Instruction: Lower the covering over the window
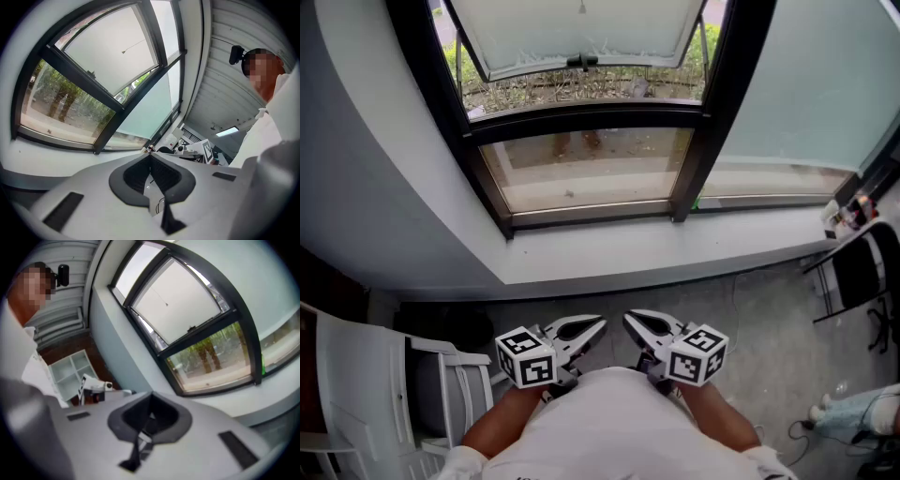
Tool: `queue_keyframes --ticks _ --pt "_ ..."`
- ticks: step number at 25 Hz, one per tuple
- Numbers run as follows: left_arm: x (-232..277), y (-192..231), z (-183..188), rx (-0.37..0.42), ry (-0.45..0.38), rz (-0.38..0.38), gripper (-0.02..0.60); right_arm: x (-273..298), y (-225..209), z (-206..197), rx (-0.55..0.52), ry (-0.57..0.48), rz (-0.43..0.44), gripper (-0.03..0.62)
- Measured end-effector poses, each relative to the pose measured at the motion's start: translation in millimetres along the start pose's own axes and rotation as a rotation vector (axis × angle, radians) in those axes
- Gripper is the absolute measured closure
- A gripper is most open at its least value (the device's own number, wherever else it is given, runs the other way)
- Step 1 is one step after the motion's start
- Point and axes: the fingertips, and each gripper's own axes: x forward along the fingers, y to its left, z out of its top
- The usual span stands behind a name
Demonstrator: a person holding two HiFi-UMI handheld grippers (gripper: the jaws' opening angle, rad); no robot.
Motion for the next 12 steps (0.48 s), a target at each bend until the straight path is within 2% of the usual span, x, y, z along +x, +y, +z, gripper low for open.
queue_keyframes --ticks 12 --pt "0.2 3.8 -1.1 -0.015 -0.023 0.038 0.566 -9.0 -5.4 -4.7 0.004 0.015 -0.002 0.571"
